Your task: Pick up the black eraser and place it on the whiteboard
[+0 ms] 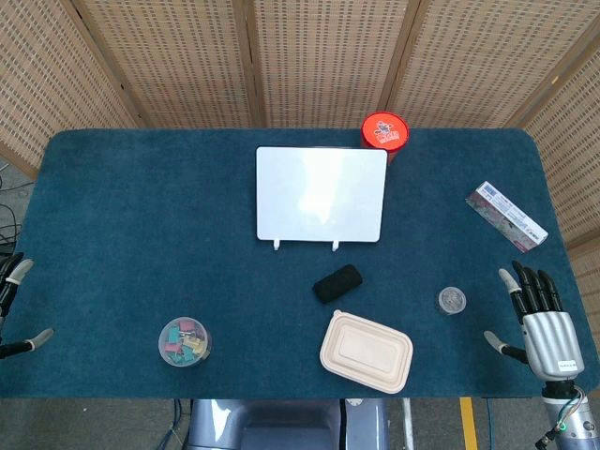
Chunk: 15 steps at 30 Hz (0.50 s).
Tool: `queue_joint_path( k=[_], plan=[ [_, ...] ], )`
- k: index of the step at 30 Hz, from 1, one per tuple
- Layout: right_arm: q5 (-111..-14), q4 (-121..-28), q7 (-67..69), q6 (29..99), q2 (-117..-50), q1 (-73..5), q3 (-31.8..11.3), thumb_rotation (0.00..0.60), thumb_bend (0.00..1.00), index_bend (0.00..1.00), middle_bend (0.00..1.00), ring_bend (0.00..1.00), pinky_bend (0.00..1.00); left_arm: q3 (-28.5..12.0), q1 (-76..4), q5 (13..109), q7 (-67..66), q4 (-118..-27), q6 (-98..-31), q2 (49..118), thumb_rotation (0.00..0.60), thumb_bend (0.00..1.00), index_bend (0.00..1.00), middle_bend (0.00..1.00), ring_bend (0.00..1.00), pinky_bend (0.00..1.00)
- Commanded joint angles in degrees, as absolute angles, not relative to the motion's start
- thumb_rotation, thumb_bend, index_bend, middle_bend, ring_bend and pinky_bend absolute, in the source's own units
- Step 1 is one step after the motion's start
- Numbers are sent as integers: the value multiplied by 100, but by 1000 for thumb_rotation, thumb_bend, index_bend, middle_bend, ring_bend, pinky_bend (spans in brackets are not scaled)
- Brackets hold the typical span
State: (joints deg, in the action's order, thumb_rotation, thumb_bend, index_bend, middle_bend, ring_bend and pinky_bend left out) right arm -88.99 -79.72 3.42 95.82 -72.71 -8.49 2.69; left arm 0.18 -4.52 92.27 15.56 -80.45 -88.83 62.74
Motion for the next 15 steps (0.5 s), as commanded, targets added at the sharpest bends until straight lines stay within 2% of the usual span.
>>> queue_joint_path(
  k=[1, 8, 15],
  plan=[
    [-8908, -7967, 341, 9541, -7270, -834, 229, 600, 0, 0, 0, 0, 0, 34, -461, 9227, 1546, -8042, -8851, 6284, 600, 0, 0, 0, 0, 0],
    [-9058, -7968, 267, 9397, -7256, -884, 150, 600, 0, 0, 0, 0, 0, 58, -456, 9167, 1509, -8070, -8770, 6293, 600, 0, 0, 0, 0, 0],
    [-10419, -8007, 478, 8478, -6916, -2195, 50, 600, 0, 0, 0, 0, 0, 13, -555, 9069, 1413, -8137, -8580, 6303, 600, 0, 0, 0, 0, 0]
  ],
)
